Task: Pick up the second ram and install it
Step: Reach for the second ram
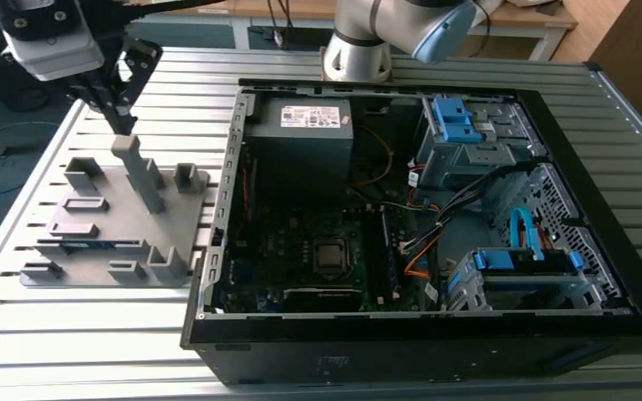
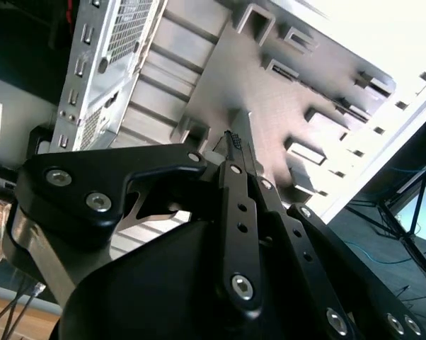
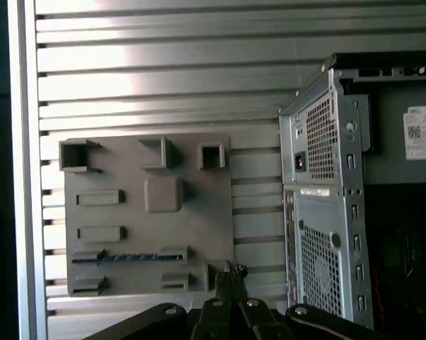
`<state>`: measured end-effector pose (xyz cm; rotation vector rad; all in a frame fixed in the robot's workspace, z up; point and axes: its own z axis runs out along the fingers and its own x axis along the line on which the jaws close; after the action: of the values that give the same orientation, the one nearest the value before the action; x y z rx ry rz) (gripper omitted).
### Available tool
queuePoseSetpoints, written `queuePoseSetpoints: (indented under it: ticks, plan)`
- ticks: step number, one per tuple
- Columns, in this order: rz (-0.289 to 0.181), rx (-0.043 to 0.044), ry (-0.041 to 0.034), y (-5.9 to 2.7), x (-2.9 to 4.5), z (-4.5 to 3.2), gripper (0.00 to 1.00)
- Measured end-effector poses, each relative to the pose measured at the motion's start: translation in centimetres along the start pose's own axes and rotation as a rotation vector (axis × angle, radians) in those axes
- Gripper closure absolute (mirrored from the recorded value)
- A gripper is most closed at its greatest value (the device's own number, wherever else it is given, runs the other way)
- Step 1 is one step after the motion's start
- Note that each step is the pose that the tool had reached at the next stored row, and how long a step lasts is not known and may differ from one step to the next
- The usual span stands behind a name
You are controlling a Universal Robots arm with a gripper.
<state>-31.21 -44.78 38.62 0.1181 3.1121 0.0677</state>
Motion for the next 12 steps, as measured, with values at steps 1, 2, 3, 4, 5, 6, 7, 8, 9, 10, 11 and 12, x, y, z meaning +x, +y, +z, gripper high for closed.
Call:
queuePoseSetpoints:
  ticks: [1, 2, 3, 4, 5, 6, 7, 8, 9, 10, 11, 12]
  plan:
    - [0.0, 0.0, 0.0, -0.12, 0.26, 0.06, 0.9]
    - [0.0, 0.0001, 0.0001, -0.22, 0.57, 0.11, 0.9]
    - [0.0, 0.0, 0.0, -0.29, 0.91, 0.16, 0.9]
    - [0.0, 0.0, 0.0, -0.35, 1.27, 0.2, 0.9]
    - [0.0, -0.0001, -0.0001, -0.4, 1.66, 0.23, 0.9]
    - [0.0, 0.0, 0.0, -0.44, 2.04, 0.25, 0.9]
    - [0.0, 0.0001, 0.0001, -0.47, 2.48, 0.27, 0.9]
    - [0.0, 0.0001, 0.0002, -0.51, 2.89, 0.29, 0.9]
    - [0.0, -0.0001, 0.0, -0.55, 3.26, 0.32, 0.9]
    - [0.0, 0.0, 0.0, -0.57, 3.58, 0.37, 0.9]
    - [0.0, 0.0, 0.0, -0.6, 3.87, 0.43, 0.9]
    - [0.0, 0.0001, 0.0001, -0.62, 4.11, 0.51, 0.9]
